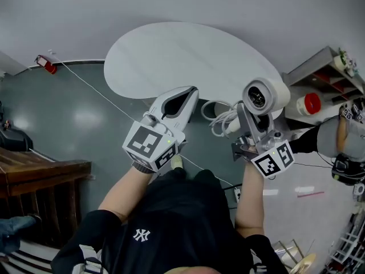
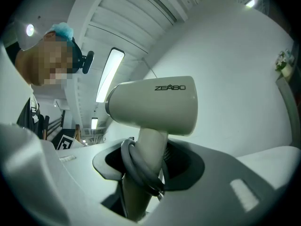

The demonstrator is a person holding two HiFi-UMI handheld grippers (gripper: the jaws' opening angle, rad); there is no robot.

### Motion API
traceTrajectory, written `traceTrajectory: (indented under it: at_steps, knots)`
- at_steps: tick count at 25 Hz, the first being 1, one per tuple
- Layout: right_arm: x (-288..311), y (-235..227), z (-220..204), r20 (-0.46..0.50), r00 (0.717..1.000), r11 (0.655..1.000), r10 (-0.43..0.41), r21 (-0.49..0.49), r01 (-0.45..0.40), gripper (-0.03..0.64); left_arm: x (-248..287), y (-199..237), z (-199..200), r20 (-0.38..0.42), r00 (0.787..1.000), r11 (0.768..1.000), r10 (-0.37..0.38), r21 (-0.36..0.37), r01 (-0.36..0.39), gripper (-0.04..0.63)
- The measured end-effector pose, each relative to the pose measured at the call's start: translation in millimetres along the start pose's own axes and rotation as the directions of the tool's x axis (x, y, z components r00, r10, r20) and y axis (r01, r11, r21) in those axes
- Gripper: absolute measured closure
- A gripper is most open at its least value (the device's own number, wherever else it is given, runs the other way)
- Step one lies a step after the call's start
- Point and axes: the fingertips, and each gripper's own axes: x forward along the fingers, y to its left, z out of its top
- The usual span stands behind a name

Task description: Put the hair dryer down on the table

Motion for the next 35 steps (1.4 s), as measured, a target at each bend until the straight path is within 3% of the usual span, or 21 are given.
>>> traceTrajectory:
  at_steps: [14,25,35]
  knots:
    - [62,-74,-34,-0.067,0.996,0.998,-0.055,0.022,0.056,0.403,74,47,-30,-0.031,0.999,0.999,-0.034,-0.005,0.033,0.595]
    - [119,-173,-66,-0.162,0.986,0.997,-0.037,0.057,0.047,0.403,163,103,-61,-0.072,0.996,0.999,0.053,0.007,-0.053,0.595]
    - [149,-261,-123,-0.282,0.958,0.987,-0.051,0.135,0.092,0.403,230,141,-114,-0.164,0.981,0.994,0.102,-0.020,-0.107,0.595]
